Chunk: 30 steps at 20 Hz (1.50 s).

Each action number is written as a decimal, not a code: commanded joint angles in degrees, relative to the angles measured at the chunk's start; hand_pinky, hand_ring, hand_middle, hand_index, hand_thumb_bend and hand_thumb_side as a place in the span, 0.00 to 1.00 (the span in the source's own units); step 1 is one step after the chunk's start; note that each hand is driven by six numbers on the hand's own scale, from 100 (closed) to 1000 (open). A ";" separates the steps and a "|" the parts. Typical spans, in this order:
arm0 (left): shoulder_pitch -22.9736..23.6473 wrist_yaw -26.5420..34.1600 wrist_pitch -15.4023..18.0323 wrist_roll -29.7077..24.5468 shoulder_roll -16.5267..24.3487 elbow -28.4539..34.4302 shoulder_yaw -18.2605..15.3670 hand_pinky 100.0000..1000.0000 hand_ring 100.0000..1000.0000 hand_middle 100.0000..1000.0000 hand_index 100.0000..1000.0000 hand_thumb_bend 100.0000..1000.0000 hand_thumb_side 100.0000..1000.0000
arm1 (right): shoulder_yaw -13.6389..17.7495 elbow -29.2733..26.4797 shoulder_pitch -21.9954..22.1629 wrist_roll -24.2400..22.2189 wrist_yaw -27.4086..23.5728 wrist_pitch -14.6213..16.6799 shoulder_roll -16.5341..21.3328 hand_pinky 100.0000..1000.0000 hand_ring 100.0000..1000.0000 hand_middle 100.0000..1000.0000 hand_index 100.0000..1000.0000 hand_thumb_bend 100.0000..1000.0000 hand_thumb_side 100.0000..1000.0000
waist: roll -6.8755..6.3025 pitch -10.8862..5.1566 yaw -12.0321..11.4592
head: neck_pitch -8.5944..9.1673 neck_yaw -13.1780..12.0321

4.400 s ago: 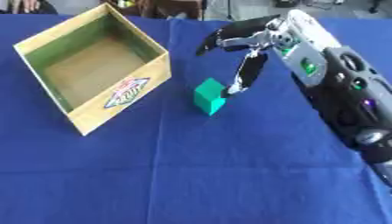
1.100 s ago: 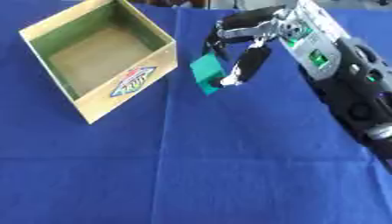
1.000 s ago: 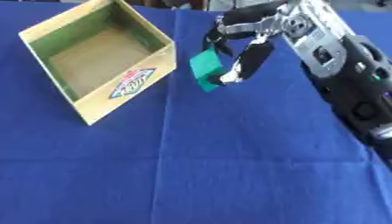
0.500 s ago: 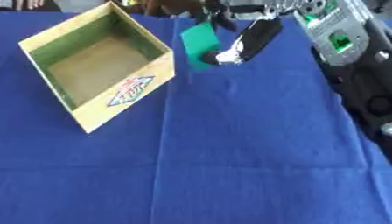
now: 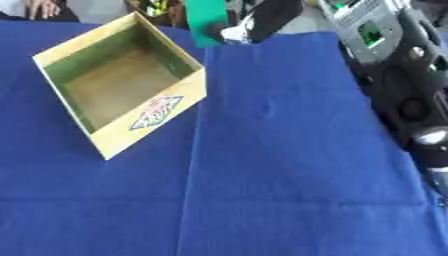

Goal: Pick up objects on the table and place them in the box.

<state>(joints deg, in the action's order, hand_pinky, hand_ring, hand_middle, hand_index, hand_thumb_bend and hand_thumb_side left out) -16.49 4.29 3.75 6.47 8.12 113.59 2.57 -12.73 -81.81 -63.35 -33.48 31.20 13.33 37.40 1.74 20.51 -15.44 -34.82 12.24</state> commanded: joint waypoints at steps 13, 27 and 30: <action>-1.88 0.49 0.65 -0.98 0.68 1.00 0.87 0.67 0.63 0.70 0.80 0.00 1.00 | 1.07 13.64 -8.47 16.51 10.90 -6.03 -9.17 0.65 0.59 0.13 0.24 0.00 0.43 | 1.24 0.51 -6.19 | 2.92 4.60; -2.52 0.96 0.53 -1.29 -0.16 1.00 1.18 0.67 0.63 0.70 0.80 0.00 1.00 | -0.75 24.59 -8.60 31.27 28.45 -8.99 -17.28 0.62 0.58 0.13 0.24 0.00 0.49 | 1.73 1.09 -8.63 | 4.30 8.30; -2.56 0.95 0.50 -1.24 -0.23 1.00 1.15 0.67 0.63 0.70 0.80 0.00 1.00 | -1.04 26.46 -8.26 32.16 31.02 -8.31 -18.09 0.62 0.58 0.13 0.24 0.00 0.50 | 1.83 1.25 -8.90 | 4.50 8.55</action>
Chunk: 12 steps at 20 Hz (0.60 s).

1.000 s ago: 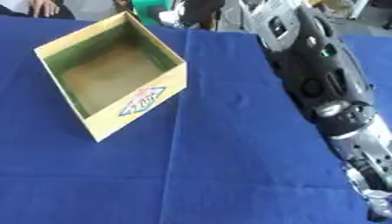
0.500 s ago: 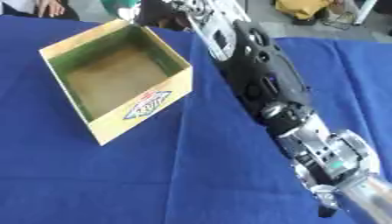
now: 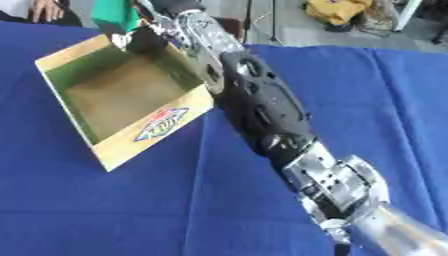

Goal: Pick up objects on the table and place them in the box.

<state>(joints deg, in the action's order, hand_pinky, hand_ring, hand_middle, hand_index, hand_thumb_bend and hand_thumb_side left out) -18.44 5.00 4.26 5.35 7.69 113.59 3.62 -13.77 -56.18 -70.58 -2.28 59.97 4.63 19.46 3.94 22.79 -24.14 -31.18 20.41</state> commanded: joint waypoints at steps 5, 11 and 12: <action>-0.72 0.24 0.00 -0.19 0.09 1.00 0.11 0.68 0.63 0.70 0.80 0.00 1.00 | -0.46 3.04 -0.23 0.68 5.32 1.86 -1.11 0.62 0.58 0.14 0.24 0.00 0.51 | -0.21 -0.84 -0.27 | 1.01 0.46; -0.69 0.22 -0.08 -0.15 0.10 1.00 -0.01 0.68 0.63 0.70 0.80 0.00 1.00 | -0.57 4.77 0.69 -2.23 6.71 3.64 -1.57 0.64 0.62 0.17 0.29 0.00 0.45 | -0.19 -0.82 -0.07 | 1.02 0.31; -0.70 0.22 -0.08 -0.13 0.10 1.00 -0.03 0.68 0.63 0.70 0.80 0.00 1.00 | -0.64 5.14 0.97 -3.94 5.67 4.27 -1.82 0.64 0.63 0.18 0.30 0.00 0.42 | -0.21 -0.83 0.01 | 1.07 0.28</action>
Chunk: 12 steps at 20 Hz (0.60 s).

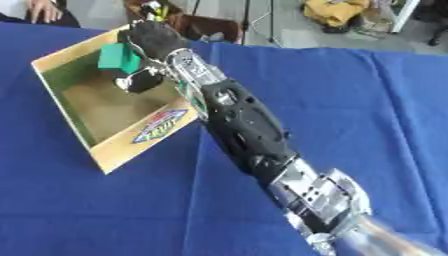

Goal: Pick up objects on the table and place them in the box.

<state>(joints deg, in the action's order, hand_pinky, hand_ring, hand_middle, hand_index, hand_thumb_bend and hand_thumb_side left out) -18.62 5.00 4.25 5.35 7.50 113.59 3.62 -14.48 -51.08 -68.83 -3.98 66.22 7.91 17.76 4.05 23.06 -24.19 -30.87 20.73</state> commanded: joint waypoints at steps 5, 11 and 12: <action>-0.49 0.26 -0.14 -0.12 0.30 1.00 -0.04 0.68 0.63 0.70 0.80 0.00 1.00 | -0.30 -0.58 -0.32 -10.36 -6.34 2.35 -0.05 0.67 0.67 0.23 0.37 0.00 0.40 | -0.35 -1.15 0.29 | 0.81 -0.21; -0.47 0.19 -0.25 -0.14 0.27 1.00 -0.04 0.68 0.63 0.70 0.80 0.00 1.00 | -0.93 -2.34 -0.03 -15.66 -9.58 3.13 0.47 0.77 0.81 0.59 0.72 0.14 0.62 | -0.39 -1.17 0.41 | 0.87 -0.20; -0.46 0.19 -0.25 -0.17 0.26 1.00 -0.03 0.68 0.63 0.70 0.80 0.00 1.00 | -0.96 -2.59 -0.02 -16.61 -9.83 3.52 0.59 0.79 0.84 0.66 0.77 0.30 0.70 | -0.39 -1.17 0.48 | 0.85 -0.19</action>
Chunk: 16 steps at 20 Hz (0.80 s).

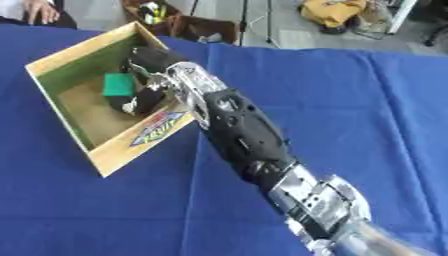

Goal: Pick up objects on the table and place them in the box.

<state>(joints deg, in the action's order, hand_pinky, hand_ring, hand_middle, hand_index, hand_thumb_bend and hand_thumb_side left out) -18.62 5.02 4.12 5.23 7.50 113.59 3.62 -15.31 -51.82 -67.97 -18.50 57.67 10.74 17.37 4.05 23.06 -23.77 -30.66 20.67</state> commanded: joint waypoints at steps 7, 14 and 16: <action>-0.31 0.05 -0.16 0.01 0.31 1.00 -0.17 0.68 0.63 0.70 0.80 0.00 1.00 | 1.17 -5.93 -0.99 -0.52 -2.44 0.81 2.72 0.84 0.92 0.81 0.93 0.62 1.00 | -0.52 -1.39 0.97 | 0.00 -0.68; 0.32 -0.29 -0.26 0.46 0.72 1.00 -0.57 0.68 0.63 0.70 0.80 0.00 1.00 | 3.39 -21.68 0.14 12.58 -16.38 -4.72 9.04 0.83 0.88 0.74 0.89 0.28 1.00 | -0.96 -2.39 3.24 | -1.81 -3.10; 0.52 -0.40 -0.27 0.61 0.86 1.00 -0.72 0.68 0.63 0.70 0.80 0.00 1.00 | 3.89 -26.61 1.38 14.16 -21.53 -6.55 11.24 0.83 0.87 0.72 0.88 0.13 1.00 | -1.16 -2.70 4.03 | -2.38 -4.28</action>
<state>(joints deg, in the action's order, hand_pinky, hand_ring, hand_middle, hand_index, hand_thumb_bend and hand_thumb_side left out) -17.93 4.76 3.84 5.56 7.53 113.59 3.55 -12.27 -74.62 -65.67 -5.78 39.17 5.12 26.09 3.34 21.80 -19.54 -32.52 17.06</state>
